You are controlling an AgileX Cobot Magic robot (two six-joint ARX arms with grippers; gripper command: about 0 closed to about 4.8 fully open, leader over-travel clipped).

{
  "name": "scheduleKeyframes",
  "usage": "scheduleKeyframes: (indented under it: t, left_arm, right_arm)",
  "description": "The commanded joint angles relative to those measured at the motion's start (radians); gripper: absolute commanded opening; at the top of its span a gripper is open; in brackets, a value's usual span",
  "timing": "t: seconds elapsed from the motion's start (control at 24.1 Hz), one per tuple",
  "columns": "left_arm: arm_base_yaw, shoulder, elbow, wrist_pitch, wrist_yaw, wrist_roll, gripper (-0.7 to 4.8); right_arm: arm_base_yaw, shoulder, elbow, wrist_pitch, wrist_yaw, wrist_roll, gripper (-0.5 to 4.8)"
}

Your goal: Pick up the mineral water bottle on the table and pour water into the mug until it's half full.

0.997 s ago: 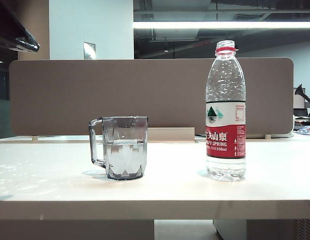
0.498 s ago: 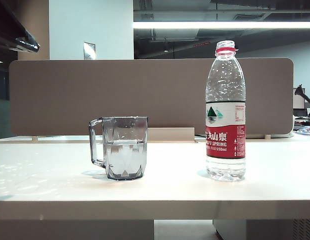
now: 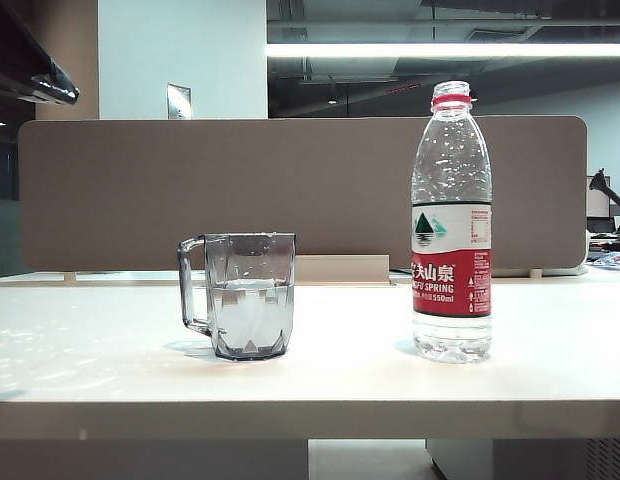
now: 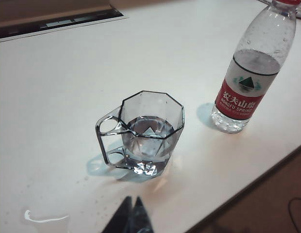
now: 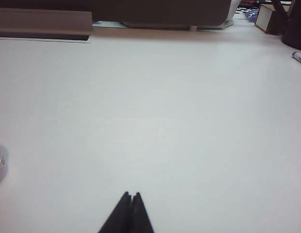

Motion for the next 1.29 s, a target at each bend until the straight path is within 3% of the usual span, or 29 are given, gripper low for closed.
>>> scheduleKeyframes:
  t: [0.04,0.46,0.66,1.29]
  left_arm:
    - [-0.002,-0.001,0.003,0.009,0.003,0.004,-0.04]
    - [-0.002,0.0,0.003,0.008,0.003,0.004,-0.04]
    - [-0.002,-0.001,0.003,0.009,0.003,0.004,-0.04]
    - [-0.002,-0.001,0.003,0.008,0.004,0.004,-0.04]
  right_arm:
    - [0.0,-0.001,-0.005,0.013,0.005,0.0,-0.01]
    - [0.001,-0.001,-0.005,0.013,0.001,0.0,0.0]
    - [0.001,-0.001,-0.005,-0.012,-0.146,0.053,-0.01]
    - [0.0,-0.001,-0.005,-0.013,-0.152,0.113,0.0]
